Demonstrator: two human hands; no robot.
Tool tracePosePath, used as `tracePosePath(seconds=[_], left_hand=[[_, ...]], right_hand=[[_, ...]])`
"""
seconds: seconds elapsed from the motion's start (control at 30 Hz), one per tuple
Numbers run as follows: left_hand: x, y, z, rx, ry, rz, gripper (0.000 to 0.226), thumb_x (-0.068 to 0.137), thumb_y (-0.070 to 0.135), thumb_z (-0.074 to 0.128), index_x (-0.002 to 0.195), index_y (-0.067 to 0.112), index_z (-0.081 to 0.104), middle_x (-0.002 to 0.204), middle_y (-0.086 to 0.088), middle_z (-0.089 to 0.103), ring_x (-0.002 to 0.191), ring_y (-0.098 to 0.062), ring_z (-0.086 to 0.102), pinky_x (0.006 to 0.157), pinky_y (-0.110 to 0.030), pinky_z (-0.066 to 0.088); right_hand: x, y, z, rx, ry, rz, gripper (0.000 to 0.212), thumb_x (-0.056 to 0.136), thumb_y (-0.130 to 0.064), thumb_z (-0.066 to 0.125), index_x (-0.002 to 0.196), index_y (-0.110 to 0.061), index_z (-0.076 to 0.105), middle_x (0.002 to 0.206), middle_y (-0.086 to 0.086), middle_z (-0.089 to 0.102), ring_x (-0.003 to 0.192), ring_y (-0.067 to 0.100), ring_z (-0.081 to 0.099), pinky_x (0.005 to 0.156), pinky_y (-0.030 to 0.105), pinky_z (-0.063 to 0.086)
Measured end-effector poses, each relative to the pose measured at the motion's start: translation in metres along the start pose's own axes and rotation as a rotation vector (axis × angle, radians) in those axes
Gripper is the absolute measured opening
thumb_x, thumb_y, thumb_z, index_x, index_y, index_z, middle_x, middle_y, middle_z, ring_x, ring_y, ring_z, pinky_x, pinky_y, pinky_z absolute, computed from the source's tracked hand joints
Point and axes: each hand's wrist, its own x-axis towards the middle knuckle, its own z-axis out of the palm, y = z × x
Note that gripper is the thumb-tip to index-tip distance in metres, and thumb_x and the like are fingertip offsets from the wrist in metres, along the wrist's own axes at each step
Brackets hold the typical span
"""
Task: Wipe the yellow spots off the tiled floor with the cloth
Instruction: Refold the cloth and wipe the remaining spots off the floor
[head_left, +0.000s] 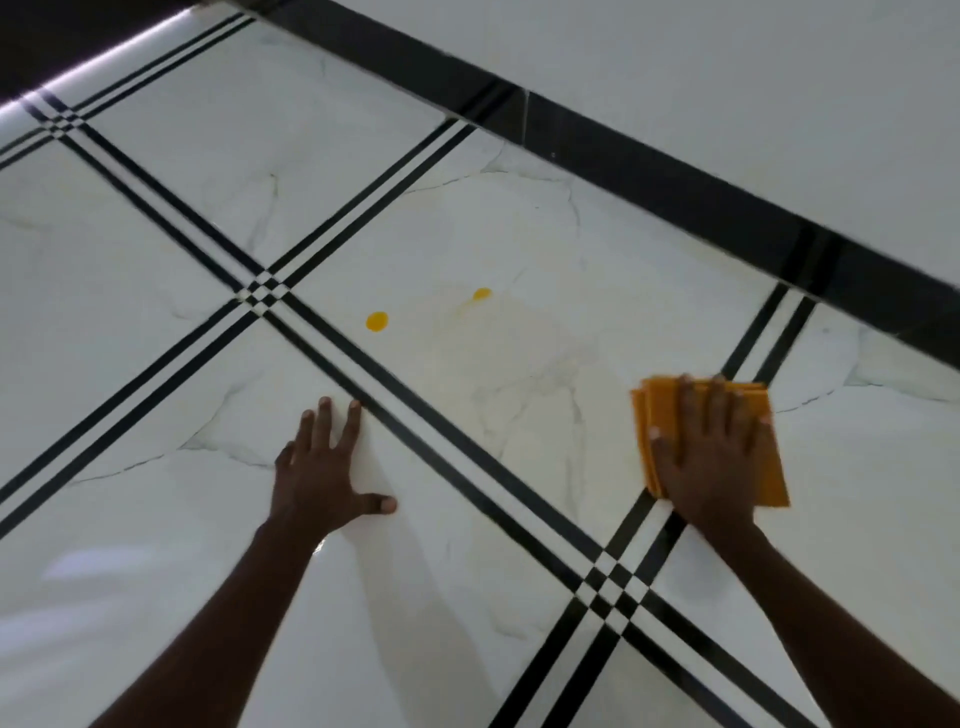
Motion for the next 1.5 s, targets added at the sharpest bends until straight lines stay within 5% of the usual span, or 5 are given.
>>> tracePosePath(seconds=[0.27,0.57,0.9,1.2,1.5], left_hand=[[-0.009,-0.015,0.009,-0.047,0.007,0.044,0.134,0.063,0.088,0.061,0.160,0.030,-0.012,0.168,-0.006,-0.017,0.156,-0.029,-0.007,0.121,-0.054,0.017],[-0.012,-0.021,0.014,-0.032,-0.042,0.024,0.153,0.035,0.110,0.024,0.159,0.031,-0.015,0.168,-0.007,-0.019,0.156,-0.030,-0.007,0.119,-0.057,0.020],[-0.013,-0.016,0.012,-0.009,-0.083,0.004,0.155,0.039,0.107,0.039,0.158,0.028,-0.021,0.165,-0.009,-0.026,0.155,-0.032,-0.013,0.120,-0.058,0.015],[-0.010,-0.027,0.005,0.002,-0.067,-0.027,0.144,0.061,0.086,0.066,0.158,0.024,-0.020,0.166,-0.011,-0.025,0.155,-0.031,-0.012,0.121,-0.055,0.014],[-0.003,-0.048,-0.004,-0.004,-0.066,-0.093,0.149,0.059,0.078,0.076,0.158,0.024,-0.020,0.165,-0.011,-0.027,0.155,-0.032,-0.014,0.120,-0.056,0.013]], right_hand=[[0.011,-0.227,0.033,0.108,0.042,-0.342,0.078,0.093,-0.056,0.042,0.162,-0.023,0.028,0.169,0.019,0.024,0.156,0.042,0.020,0.124,0.064,0.009],[-0.111,0.004,0.008,-0.011,-0.033,-0.043,0.080,0.099,-0.062,0.028,0.164,-0.016,0.021,0.169,0.021,0.021,0.154,0.046,0.021,0.121,0.068,0.016],[-0.042,-0.188,0.031,0.072,0.001,-0.295,0.079,0.098,-0.059,0.037,0.165,-0.024,0.014,0.172,0.016,0.012,0.158,0.041,0.011,0.125,0.064,0.005],[-0.033,-0.022,0.003,0.043,-0.008,0.028,0.081,0.097,-0.060,0.027,0.165,-0.017,0.014,0.168,0.025,0.021,0.152,0.051,0.022,0.121,0.070,0.014],[0.077,-0.278,0.034,0.112,0.032,-0.343,0.078,0.092,-0.057,0.033,0.160,-0.019,0.032,0.165,0.024,0.031,0.150,0.048,0.030,0.122,0.069,0.013]])
